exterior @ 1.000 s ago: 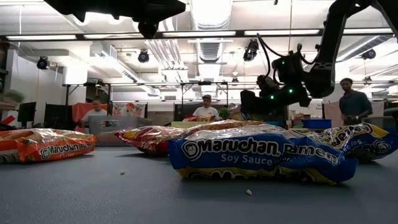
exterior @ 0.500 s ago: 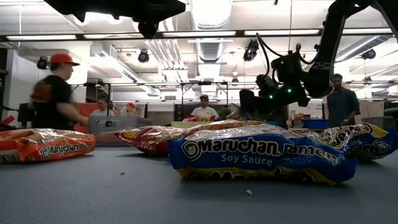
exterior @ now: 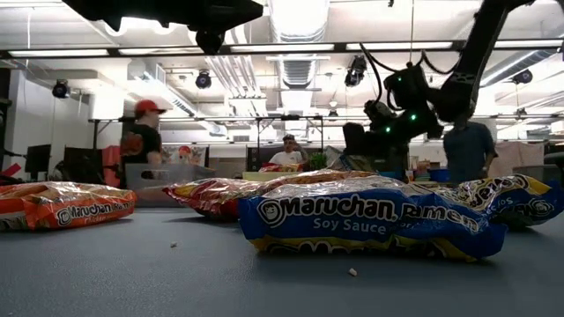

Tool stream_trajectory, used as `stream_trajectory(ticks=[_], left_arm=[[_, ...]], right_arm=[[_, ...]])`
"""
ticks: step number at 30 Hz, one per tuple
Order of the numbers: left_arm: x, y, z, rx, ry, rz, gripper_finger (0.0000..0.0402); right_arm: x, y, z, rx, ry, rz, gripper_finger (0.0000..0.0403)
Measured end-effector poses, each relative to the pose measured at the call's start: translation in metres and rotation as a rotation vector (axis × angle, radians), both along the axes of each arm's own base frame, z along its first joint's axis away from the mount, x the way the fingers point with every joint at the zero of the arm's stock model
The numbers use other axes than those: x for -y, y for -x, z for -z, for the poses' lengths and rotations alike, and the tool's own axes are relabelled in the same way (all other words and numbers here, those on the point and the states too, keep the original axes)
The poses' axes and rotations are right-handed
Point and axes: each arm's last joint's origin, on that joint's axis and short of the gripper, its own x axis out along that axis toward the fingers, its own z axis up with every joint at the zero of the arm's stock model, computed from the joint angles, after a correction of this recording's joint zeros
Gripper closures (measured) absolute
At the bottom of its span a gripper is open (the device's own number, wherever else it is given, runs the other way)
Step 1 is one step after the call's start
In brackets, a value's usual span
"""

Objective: Sort Maruchan noodles
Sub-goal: Put the blue noodle pack into the blue bin, then put the red noodle pack into the yellow bin

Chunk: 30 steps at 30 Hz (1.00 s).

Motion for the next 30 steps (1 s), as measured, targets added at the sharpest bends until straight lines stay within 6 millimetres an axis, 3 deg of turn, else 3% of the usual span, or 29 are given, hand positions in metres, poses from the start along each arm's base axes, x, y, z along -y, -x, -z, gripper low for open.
stream_trajectory(ticks=[11,17,25,30], left_arm=[[0.000,0.000,0.001,-0.011,-0.010,0.001,0.0402],[0.000,0.000,0.001,-0.012,-0.034,0.003,0.0402],[0.000,0.000,0.003,-0.026,-0.021,0.002,0.0402],[0.000,0.002,0.013,-0.079,0.065,-0.008,0.0402]], right_arm=[[-0.024,0.027,-0.045,-0.116,-0.136,0.005,0.0223],[-0.037,0.034,-0.061,-0.222,-0.325,-0.133,0.0280],[-0.046,0.027,-0.061,-0.245,-0.476,-0.267,0.0380],[-0.062,0.019,-0.070,-0.239,-0.451,-0.337,0.0390]])
